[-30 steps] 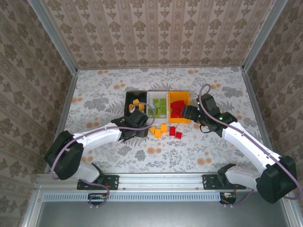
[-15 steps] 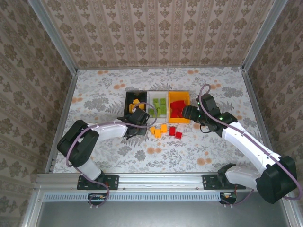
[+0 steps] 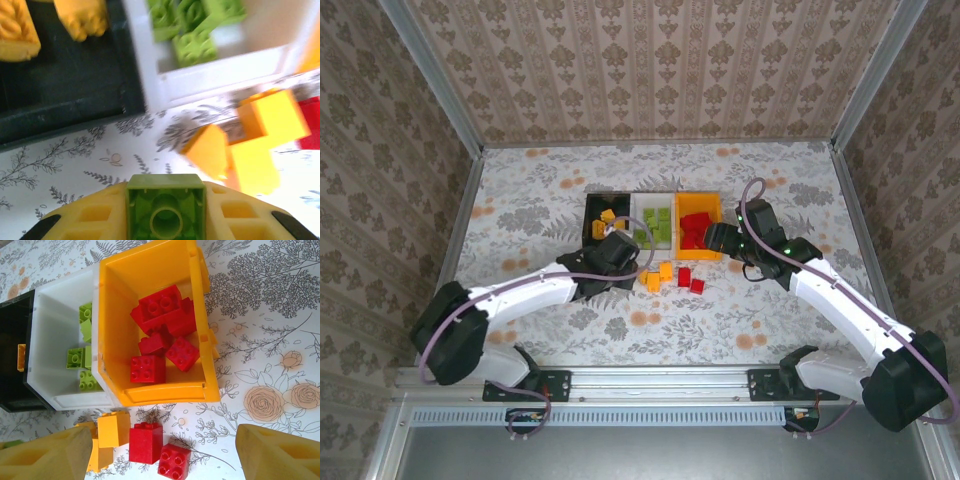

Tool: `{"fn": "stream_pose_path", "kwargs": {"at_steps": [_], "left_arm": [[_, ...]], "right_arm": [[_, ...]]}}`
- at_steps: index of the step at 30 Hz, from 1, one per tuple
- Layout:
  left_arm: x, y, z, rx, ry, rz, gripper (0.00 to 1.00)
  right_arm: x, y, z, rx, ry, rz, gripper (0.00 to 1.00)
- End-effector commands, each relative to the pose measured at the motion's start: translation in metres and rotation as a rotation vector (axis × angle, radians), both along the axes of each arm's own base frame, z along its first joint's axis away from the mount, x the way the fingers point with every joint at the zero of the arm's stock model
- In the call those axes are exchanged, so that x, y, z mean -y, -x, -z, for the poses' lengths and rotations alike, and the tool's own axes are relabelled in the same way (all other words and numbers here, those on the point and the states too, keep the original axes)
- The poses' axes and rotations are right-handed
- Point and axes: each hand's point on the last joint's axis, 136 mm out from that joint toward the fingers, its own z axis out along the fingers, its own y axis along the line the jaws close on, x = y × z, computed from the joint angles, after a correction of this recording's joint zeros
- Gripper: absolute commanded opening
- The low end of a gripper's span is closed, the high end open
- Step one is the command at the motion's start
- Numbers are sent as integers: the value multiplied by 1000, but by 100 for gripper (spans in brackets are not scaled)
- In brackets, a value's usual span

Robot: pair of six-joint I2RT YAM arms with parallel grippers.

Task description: Sort the legos into containers by color

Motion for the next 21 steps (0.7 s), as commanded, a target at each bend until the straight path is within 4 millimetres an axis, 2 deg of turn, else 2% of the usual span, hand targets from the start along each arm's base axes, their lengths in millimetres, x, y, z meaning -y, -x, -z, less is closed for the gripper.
{"fn": "stream_pose_path", "kwargs": {"at_steps": [1,3,6,9,14,17,21], "left_arm": [[9,-16,-42,60,35,-19,33],[23,-33,-57,87,40,-7,33],[46,-59,-65,98,29,10,33],[61,-84,-60,76,21,9,33],[72,-117,-45,38,30,-21,33],[80,-127,-37,16,33,-23,36],[91,-135,-35,3,40,-15,45]], "right_arm": [[3,5,-4,2,-14,13,77],[4,5,0,-4,-8,15,77],[6,5,6,-18,6,16,77],[8,5,13,-33,33,12,77],[5,9,21,-54,38,-15,77],[1,15,29,-88,34,-49,77],[-5,30,52,-156,43,-94,77]]}}
